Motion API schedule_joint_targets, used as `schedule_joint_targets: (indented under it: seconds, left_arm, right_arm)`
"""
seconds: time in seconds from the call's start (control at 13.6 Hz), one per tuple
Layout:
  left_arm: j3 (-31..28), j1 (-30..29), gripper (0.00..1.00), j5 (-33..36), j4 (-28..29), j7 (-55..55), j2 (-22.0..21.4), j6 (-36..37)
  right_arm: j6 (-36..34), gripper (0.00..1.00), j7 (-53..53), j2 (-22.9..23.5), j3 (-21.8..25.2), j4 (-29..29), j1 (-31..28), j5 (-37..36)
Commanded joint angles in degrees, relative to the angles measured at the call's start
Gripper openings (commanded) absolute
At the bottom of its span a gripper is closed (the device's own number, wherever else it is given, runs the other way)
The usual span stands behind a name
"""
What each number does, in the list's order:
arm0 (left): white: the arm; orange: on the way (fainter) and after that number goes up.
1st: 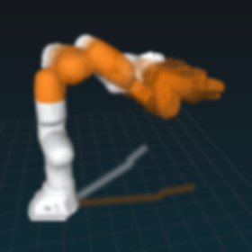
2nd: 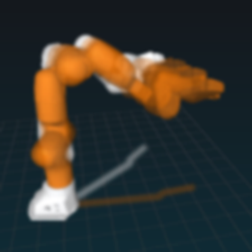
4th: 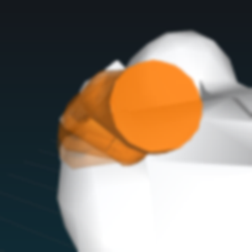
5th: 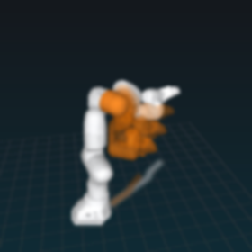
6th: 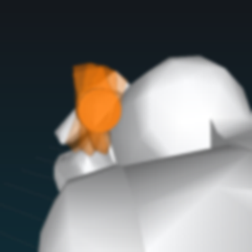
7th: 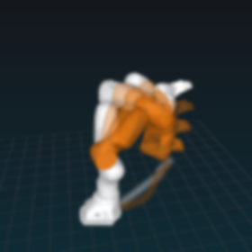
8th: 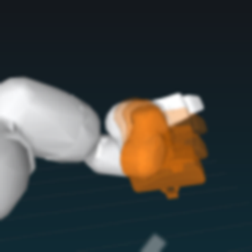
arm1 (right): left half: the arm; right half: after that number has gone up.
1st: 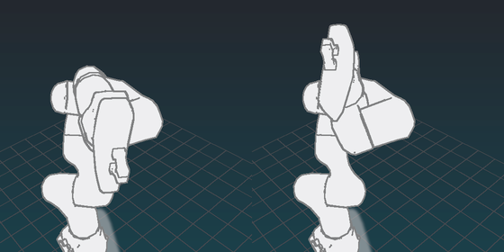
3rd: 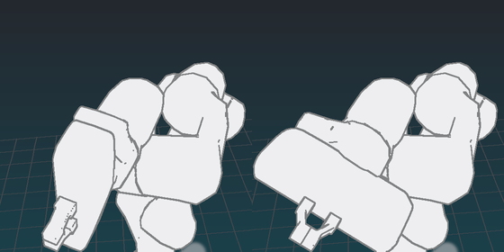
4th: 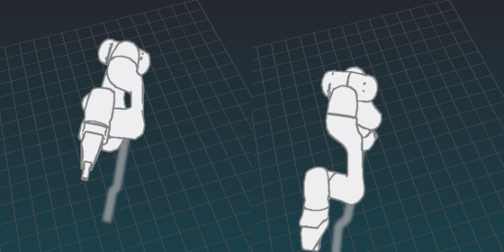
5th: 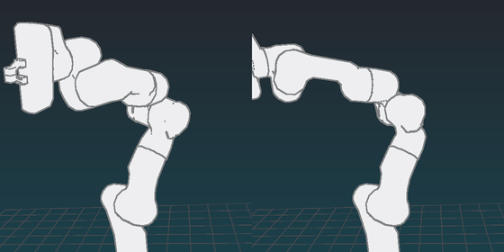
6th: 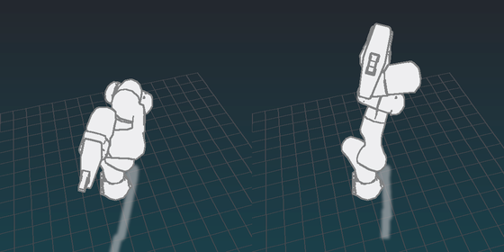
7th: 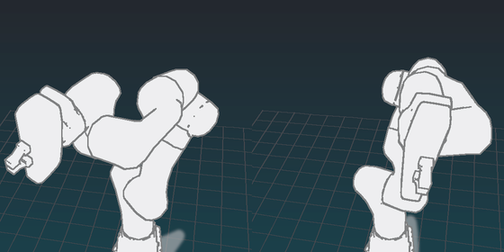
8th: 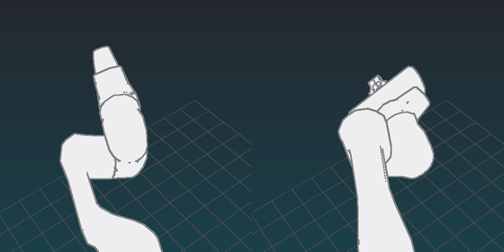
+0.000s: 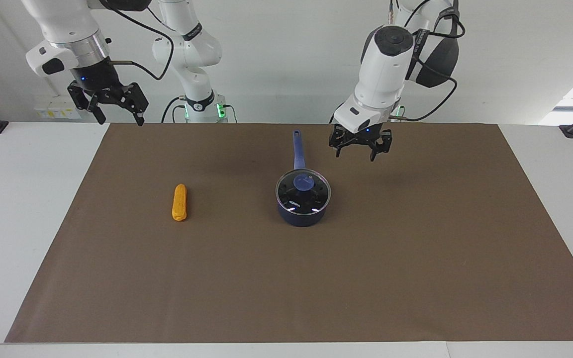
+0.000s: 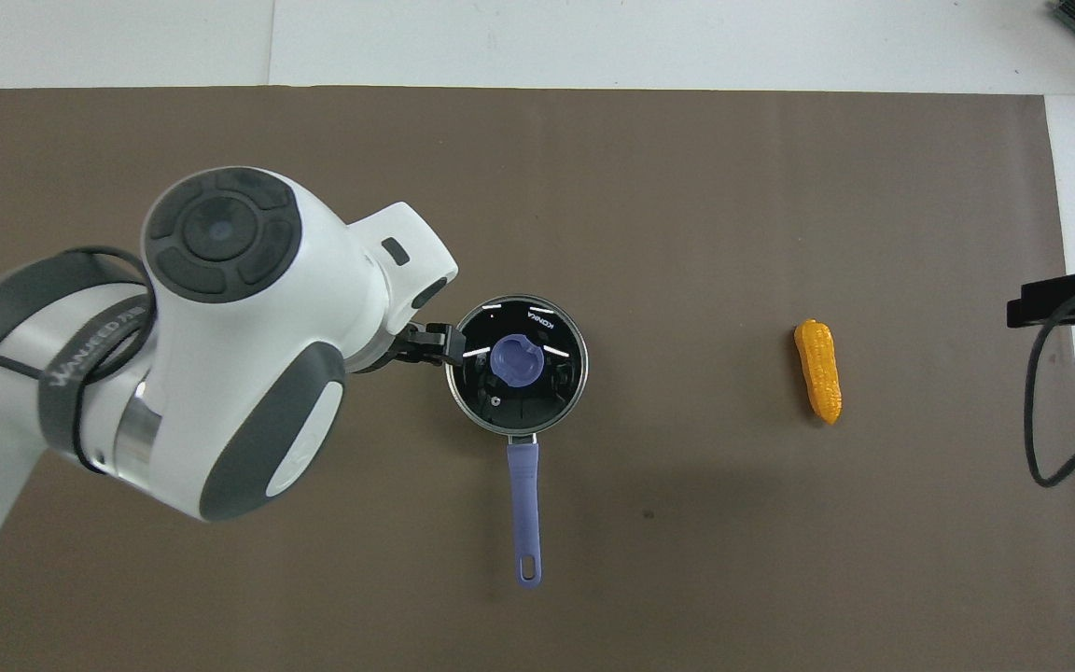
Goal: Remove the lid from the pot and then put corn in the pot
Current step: 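Reach the left gripper to the blue knob of the glass lid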
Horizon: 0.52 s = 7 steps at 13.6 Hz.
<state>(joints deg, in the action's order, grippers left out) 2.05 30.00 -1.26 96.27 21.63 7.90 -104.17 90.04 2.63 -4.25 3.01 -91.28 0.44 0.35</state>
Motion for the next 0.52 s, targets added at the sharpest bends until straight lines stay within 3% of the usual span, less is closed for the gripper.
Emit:
schedule_joint_targets:
  seconds: [0.0, 0.22, 0.44]
  left_arm:
    - [-1.0, 5.06, 1.0, 1.08, -1.7, 7.26, 5.53, -4.97]
    - [-1.0, 9.19, 1.0, 3.18, -10.02, 12.63, 14.4, -4.2]
    - [-1.0, 9.89, 1.0, 3.28, -13.39, 13.96, 18.45, -5.07]
  right_arm:
    - [-0.83, 1.0, 0.36, -0.58, -0.2, -0.39, -0.09, -0.17]
    - [-0.83, 1.0, 0.36, -0.58, -0.2, -0.39, -0.09, -0.17]
    - [-0.83, 1.0, 0.36, -0.58, -0.2, -0.3, -0.17, -0.17]
